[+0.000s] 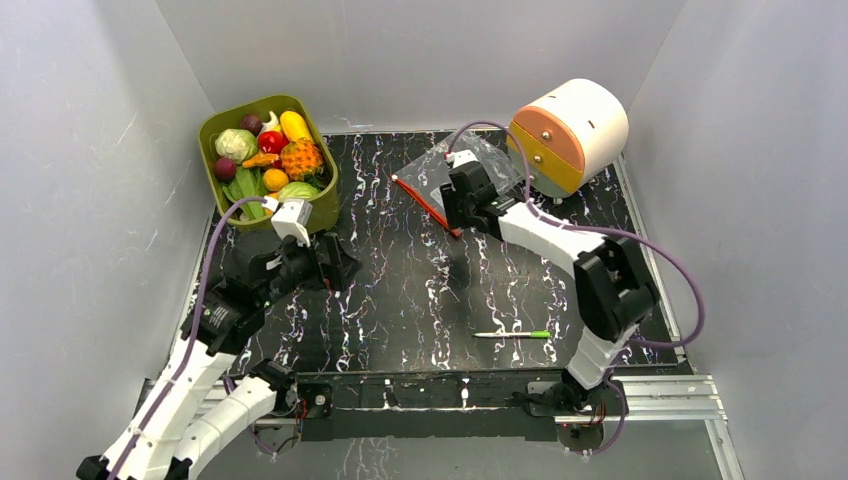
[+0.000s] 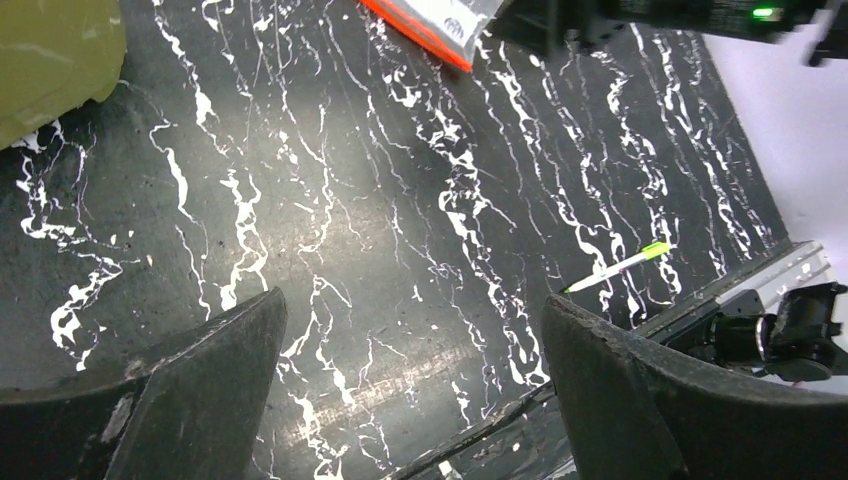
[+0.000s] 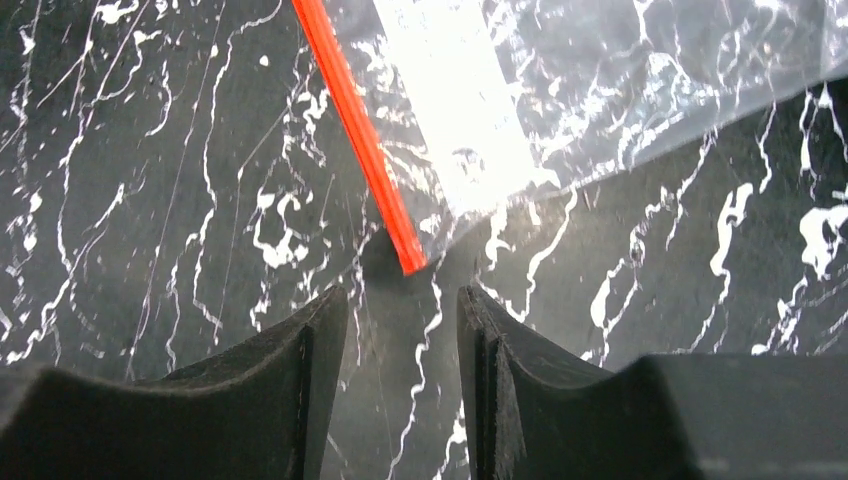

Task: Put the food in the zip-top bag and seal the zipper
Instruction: Pick up the zipper food storage bag at the center of the board.

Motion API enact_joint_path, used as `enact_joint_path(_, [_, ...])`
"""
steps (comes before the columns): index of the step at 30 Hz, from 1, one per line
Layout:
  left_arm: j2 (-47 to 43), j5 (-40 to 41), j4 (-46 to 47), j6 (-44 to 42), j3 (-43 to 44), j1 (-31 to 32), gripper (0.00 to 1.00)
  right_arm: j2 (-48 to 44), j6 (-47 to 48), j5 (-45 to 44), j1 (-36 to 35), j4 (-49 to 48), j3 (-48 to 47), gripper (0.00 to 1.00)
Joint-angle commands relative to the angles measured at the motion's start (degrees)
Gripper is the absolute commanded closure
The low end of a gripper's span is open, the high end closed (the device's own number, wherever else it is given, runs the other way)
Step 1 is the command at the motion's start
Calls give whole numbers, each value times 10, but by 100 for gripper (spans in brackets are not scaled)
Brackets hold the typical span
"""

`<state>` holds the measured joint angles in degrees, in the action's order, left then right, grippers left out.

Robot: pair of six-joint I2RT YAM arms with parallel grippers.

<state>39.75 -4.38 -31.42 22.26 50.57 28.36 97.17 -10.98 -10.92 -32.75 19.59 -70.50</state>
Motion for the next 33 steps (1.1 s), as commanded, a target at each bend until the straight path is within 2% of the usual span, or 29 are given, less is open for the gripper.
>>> enact_joint_path(1, [-29,-25,14,-14,-10,3,2,60,34,-47,-16,-50,-69,58])
enact_joint_path(11, [-33,-42,20,-13,-4,3,2,186,64,-69,-25,-29,-175,60])
enact_joint_path(22, [-71,-17,12,-29,-6,3,2,237,81,-88,-25,-25,-197,63])
enact_joint_path(29, [-85,-19,14,-35,-7,2,2,263,89,-92,-25,-20,-196,73])
enact_joint_path(33, [-94,5,11,-45,-10,3,2,258,93,-90,-25,-19,-185,85])
